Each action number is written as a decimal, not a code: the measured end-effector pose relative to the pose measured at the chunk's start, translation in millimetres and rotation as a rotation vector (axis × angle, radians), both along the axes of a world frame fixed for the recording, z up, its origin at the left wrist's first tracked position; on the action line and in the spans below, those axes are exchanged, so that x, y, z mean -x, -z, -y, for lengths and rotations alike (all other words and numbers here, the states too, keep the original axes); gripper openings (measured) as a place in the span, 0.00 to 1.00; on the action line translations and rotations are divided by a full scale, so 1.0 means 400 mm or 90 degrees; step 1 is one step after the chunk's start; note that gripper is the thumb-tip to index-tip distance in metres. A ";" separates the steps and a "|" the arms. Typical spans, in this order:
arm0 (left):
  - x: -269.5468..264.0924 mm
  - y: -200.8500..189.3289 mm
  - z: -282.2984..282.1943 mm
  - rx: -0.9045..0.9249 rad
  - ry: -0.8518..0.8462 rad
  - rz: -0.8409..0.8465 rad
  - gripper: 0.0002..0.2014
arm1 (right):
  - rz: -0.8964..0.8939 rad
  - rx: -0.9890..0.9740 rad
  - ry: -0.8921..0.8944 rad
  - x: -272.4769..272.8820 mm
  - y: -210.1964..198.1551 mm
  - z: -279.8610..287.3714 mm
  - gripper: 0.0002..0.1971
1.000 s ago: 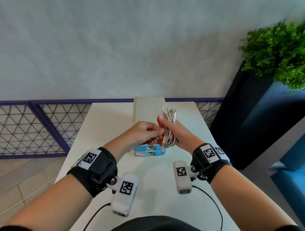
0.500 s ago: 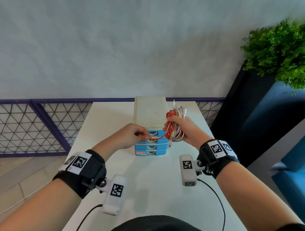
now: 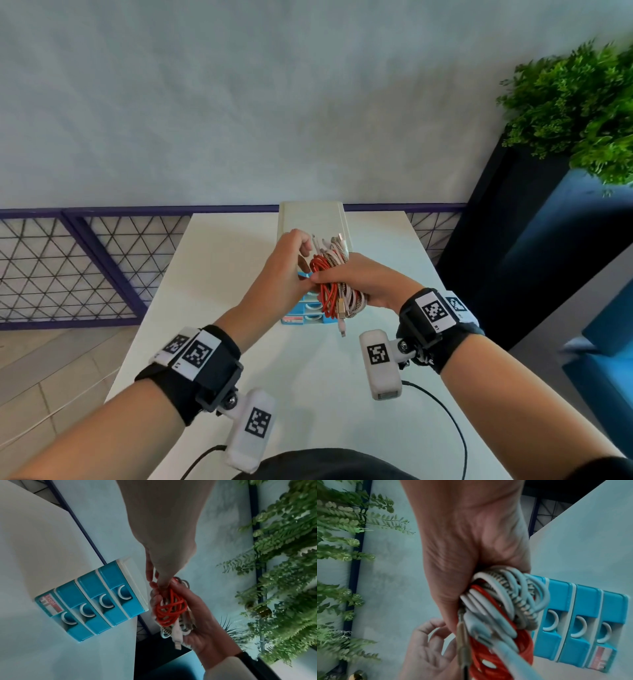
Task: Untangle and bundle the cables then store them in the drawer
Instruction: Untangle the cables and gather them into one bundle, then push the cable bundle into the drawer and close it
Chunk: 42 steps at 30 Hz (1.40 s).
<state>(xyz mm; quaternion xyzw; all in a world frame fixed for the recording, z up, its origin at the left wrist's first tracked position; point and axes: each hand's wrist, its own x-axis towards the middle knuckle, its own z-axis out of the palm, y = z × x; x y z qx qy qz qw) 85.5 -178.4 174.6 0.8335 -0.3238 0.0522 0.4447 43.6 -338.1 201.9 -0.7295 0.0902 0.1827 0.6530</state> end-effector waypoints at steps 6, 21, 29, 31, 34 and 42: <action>0.004 -0.047 -0.044 -0.165 0.137 0.031 0.31 | -0.013 0.095 -0.021 -0.001 -0.004 0.008 0.13; -0.030 -0.020 0.007 -0.459 0.157 0.594 0.09 | -0.073 0.082 -0.211 0.012 -0.012 -0.034 0.07; -0.046 -0.006 0.018 -0.586 0.019 0.394 0.11 | 0.208 0.764 -0.127 0.016 0.033 -0.077 0.46; -0.047 -0.005 0.016 -0.578 -0.015 0.343 0.10 | 0.222 0.916 -0.139 0.031 0.067 -0.094 0.61; -0.035 0.010 0.008 -0.539 -0.015 0.278 0.10 | 0.283 1.020 -0.066 0.030 0.120 -0.084 0.58; 0.010 0.071 -0.016 -0.488 0.040 0.097 0.10 | 0.311 0.911 -0.197 0.032 0.160 -0.053 0.16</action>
